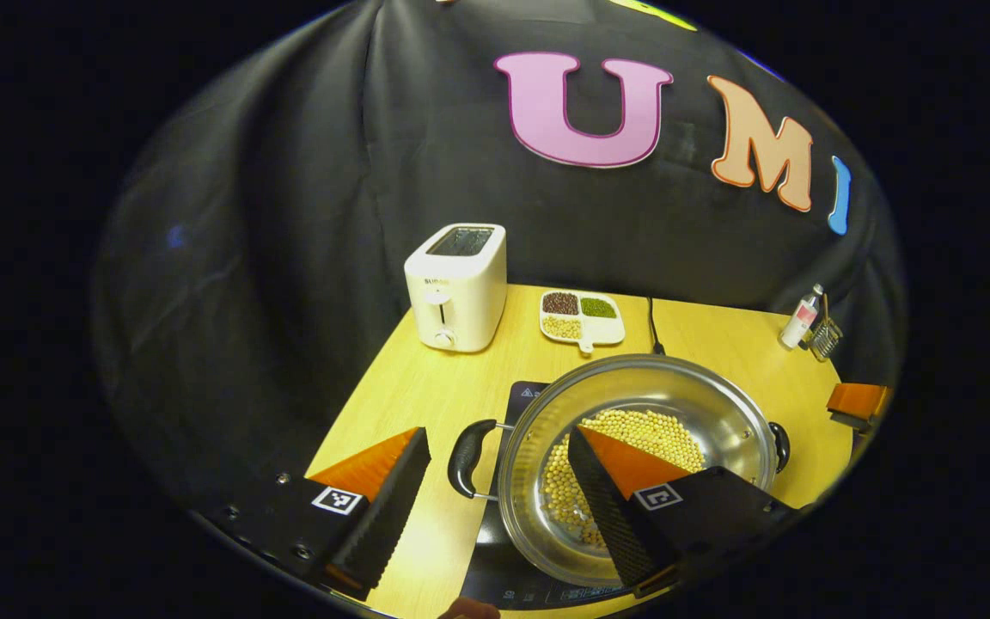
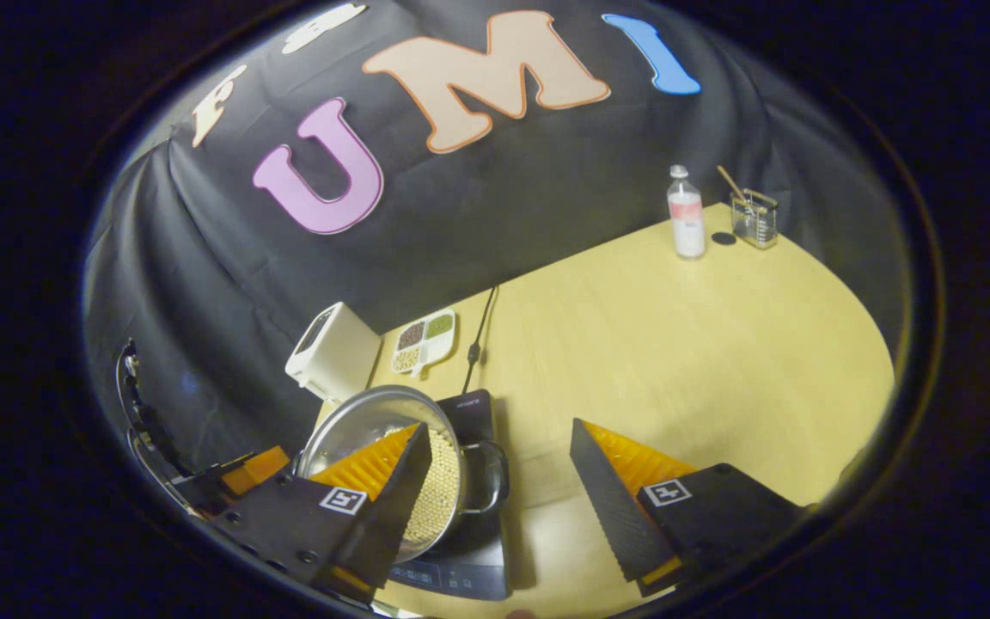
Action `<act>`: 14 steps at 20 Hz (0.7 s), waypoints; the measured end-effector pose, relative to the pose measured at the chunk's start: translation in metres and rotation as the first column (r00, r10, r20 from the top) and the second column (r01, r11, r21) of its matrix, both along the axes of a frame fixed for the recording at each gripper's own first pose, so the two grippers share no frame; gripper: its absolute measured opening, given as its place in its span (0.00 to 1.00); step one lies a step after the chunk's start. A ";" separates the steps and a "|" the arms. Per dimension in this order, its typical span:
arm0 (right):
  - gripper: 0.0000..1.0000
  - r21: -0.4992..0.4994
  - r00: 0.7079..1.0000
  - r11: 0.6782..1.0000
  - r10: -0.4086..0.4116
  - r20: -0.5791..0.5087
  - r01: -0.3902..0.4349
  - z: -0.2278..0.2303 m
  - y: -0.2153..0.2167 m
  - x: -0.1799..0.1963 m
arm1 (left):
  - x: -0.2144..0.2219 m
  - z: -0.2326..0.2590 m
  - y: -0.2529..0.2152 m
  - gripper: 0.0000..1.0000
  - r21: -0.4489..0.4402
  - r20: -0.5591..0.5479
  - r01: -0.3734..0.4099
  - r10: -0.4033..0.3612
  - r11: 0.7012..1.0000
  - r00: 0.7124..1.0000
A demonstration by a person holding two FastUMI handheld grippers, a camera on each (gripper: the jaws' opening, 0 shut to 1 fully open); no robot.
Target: First push the handle of the pot to place it horizontally, then grasp the pot with both hands and set it on the induction cooktop.
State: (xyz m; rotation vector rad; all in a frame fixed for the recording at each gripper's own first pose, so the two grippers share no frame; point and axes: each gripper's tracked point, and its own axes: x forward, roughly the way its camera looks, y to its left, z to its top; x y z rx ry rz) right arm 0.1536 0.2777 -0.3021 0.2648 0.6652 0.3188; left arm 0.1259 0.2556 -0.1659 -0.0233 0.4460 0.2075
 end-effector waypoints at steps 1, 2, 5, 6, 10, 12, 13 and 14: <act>0.92 -0.003 1.000 1.000 0.001 0.021 -0.001 0.009 -0.006 0.000 | -0.006 0.010 -0.001 0.99 0.021 0.018 -0.006 0.006 1.000 1.000; 1.00 -0.008 0.999 1.000 0.003 0.045 -0.002 0.019 -0.012 -0.001 | -0.011 0.019 -0.006 0.99 0.038 0.035 -0.010 0.009 0.999 0.999; 0.92 -0.026 0.993 1.000 0.008 0.119 -0.005 0.050 -0.039 0.000 | -0.018 0.044 -0.033 0.99 0.059 0.096 -0.024 0.018 0.998 0.995; 1.00 -0.029 0.990 1.000 0.016 0.141 -0.012 0.061 -0.047 -0.001 | -0.020 0.052 -0.046 0.99 0.055 0.118 -0.025 0.018 0.998 0.993; 0.92 -0.056 0.969 0.997 0.058 0.241 -0.046 0.105 -0.090 -0.004 | -0.029 0.087 -0.104 0.99 0.026 0.209 -0.015 0.009 1.000 0.978; 0.92 -0.057 0.956 0.996 0.080 0.281 -0.067 0.126 -0.109 -0.007 | -0.034 0.105 -0.135 0.99 0.031 0.246 -0.008 0.000 0.999 0.969; 1.00 -0.048 0.949 0.996 0.086 0.302 -0.075 0.138 -0.118 -0.008 | -0.036 0.115 -0.153 0.99 0.032 0.266 0.003 -0.011 0.999 0.964; 0.92 -0.043 0.940 0.996 0.088 0.331 -0.078 0.148 -0.128 -0.011 | -0.039 0.122 -0.172 0.99 0.032 0.286 0.017 -0.025 0.999 0.958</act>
